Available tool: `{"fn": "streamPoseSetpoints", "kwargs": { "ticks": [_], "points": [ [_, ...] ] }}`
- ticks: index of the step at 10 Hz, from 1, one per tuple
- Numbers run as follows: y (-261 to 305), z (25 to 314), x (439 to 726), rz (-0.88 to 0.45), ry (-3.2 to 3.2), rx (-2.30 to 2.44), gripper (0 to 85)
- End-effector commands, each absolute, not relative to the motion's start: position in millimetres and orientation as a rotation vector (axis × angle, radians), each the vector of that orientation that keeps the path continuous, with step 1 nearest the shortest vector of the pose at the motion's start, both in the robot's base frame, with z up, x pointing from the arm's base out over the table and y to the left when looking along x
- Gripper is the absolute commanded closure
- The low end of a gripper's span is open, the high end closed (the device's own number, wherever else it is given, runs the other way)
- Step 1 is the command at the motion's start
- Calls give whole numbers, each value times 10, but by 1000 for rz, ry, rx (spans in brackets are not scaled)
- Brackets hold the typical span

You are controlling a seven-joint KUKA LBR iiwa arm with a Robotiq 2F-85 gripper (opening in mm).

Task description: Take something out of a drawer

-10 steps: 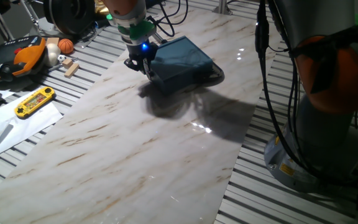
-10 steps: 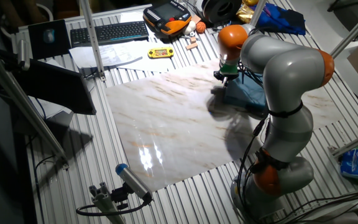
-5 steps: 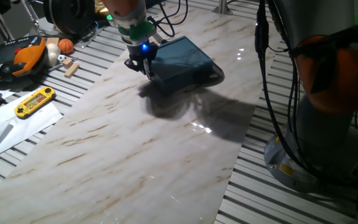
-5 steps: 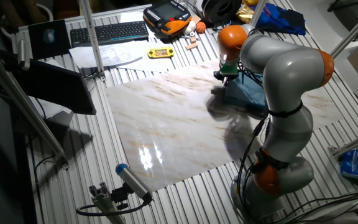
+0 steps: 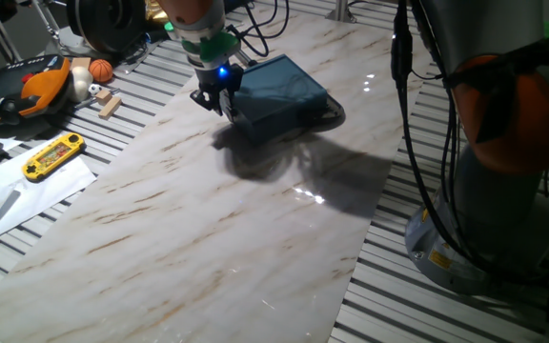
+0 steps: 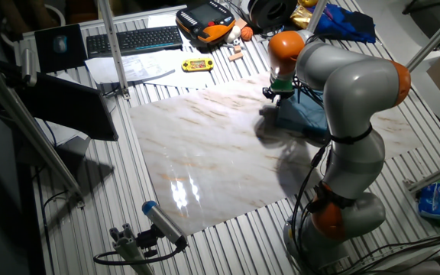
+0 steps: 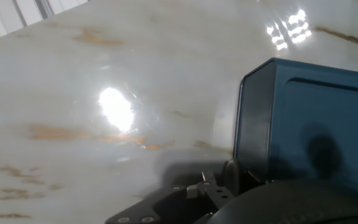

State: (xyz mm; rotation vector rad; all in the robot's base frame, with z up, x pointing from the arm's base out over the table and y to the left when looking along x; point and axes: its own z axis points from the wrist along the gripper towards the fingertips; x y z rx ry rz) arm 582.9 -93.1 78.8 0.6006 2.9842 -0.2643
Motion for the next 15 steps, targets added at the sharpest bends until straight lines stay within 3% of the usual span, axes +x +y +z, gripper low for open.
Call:
{"fn": "streamPoseSetpoints", "kwargs": {
  "ticks": [1,5,6,12,13,15],
  "points": [
    [-932,783,5829,-265,2984,600,510],
    [-939,769,5827,-269,2984,598,510],
    [-945,758,5828,-269,2984,598,680],
    [-945,751,5830,-269,2987,616,680],
    [-945,752,5829,-259,2992,620,850],
    [-945,756,5829,-246,2996,622,850]
  ]
}}
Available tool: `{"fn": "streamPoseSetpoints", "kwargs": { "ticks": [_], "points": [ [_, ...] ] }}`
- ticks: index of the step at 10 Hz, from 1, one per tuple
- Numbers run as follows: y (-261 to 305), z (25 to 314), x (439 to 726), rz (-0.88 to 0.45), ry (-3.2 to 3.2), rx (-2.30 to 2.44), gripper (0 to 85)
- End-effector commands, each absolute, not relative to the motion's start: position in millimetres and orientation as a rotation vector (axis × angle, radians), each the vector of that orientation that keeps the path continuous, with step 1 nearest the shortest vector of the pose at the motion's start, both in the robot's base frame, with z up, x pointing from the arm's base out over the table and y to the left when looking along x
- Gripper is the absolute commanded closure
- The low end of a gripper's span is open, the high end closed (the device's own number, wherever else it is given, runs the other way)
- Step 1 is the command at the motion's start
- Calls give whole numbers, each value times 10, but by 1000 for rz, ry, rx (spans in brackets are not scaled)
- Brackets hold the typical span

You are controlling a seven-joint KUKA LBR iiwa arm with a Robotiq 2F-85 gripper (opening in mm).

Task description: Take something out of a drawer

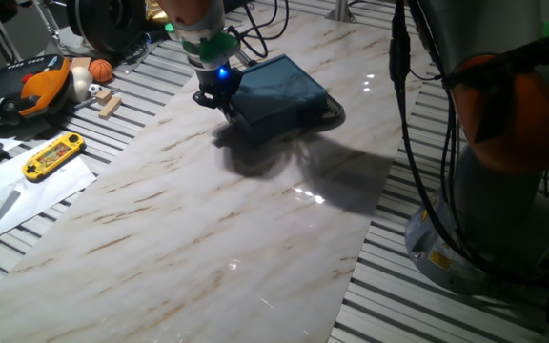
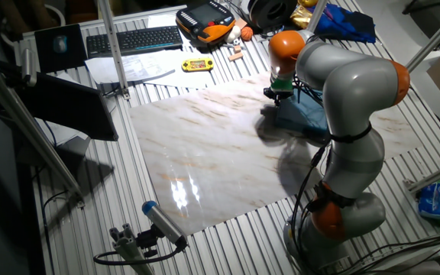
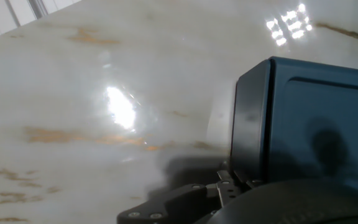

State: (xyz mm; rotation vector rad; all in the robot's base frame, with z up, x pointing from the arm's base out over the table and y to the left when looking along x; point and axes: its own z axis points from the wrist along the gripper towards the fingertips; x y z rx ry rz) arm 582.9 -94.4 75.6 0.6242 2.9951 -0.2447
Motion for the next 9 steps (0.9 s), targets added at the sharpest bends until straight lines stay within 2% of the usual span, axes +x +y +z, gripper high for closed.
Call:
{"fn": "streamPoseSetpoints", "kwargs": {
  "ticks": [1,9],
  "points": [
    [-939,756,5831,-236,2994,631,850],
    [-879,769,5857,-216,2989,691,850]
  ]
}}
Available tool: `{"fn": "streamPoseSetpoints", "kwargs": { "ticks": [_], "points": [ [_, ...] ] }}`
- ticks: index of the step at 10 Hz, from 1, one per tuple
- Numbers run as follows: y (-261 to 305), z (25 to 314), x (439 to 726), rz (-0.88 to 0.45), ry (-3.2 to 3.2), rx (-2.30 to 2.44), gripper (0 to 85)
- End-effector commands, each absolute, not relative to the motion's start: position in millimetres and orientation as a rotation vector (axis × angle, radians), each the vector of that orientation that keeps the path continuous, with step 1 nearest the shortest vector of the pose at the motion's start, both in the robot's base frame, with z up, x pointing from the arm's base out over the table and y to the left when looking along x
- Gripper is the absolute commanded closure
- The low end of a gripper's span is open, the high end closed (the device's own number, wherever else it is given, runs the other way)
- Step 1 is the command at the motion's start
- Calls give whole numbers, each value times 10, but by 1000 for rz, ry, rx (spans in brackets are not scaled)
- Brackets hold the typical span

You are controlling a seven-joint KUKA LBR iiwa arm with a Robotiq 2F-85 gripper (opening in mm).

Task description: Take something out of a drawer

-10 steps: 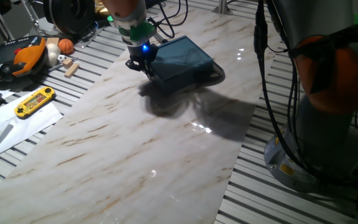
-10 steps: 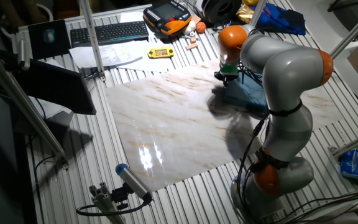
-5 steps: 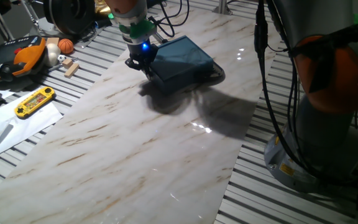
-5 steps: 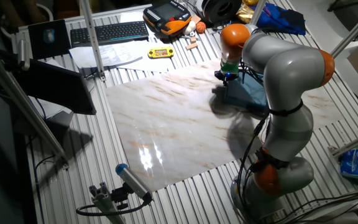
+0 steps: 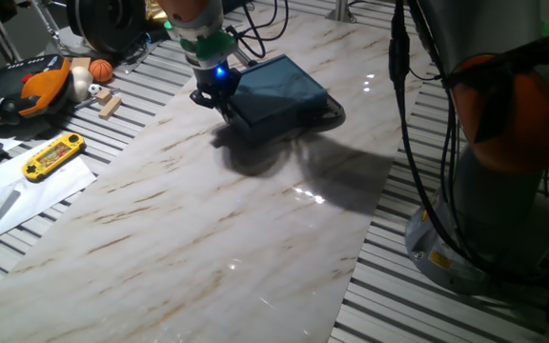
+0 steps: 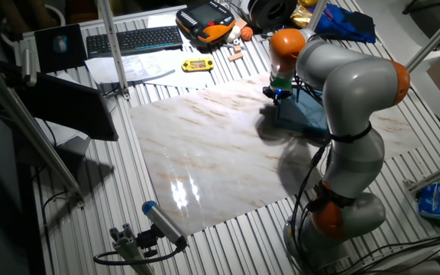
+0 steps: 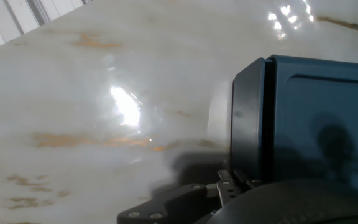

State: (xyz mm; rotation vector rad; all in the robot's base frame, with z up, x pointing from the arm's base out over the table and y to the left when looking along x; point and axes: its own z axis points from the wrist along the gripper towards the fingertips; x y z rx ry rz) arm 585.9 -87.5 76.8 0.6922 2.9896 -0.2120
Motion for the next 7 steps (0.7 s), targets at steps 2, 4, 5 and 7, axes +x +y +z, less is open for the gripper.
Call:
{"fn": "streamPoseSetpoints", "kwargs": {
  "ticks": [2,4,5,7],
  "points": [
    [-864,762,5870,-193,2999,697,850],
    [-862,758,5875,-187,3008,697,850],
    [-857,750,5882,-184,3013,696,850],
    [-842,767,5892,-188,3018,691,850]
  ]
}}
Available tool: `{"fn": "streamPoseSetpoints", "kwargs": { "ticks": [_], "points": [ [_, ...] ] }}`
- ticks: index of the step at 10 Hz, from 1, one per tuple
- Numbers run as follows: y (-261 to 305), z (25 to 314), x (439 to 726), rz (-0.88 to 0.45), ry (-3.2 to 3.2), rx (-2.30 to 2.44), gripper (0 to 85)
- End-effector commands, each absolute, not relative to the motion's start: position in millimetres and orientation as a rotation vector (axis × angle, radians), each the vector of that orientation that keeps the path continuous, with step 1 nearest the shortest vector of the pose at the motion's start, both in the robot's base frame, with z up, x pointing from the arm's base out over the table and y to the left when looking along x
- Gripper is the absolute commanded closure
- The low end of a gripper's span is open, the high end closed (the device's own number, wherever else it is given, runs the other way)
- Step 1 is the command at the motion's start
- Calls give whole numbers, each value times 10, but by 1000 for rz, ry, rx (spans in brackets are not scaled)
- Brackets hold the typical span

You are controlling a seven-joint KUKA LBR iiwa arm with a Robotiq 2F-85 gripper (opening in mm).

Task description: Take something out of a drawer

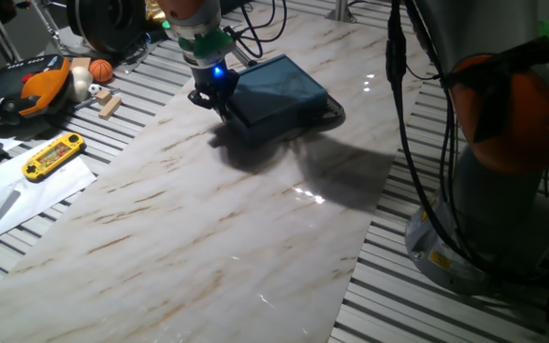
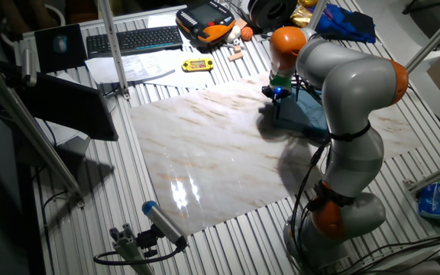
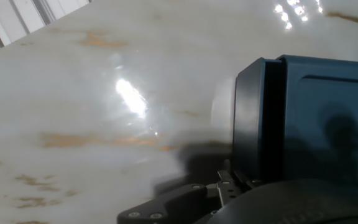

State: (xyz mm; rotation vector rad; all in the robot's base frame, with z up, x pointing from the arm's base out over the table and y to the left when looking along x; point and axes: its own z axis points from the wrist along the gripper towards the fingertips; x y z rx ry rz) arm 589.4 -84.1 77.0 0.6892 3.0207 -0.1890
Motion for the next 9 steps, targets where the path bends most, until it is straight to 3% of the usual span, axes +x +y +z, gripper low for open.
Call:
{"fn": "streamPoseSetpoints", "kwargs": {
  "ticks": [1,9],
  "points": [
    [-831,784,5901,-189,3025,690,850],
    [-726,805,5937,-189,3036,699,850]
  ]
}}
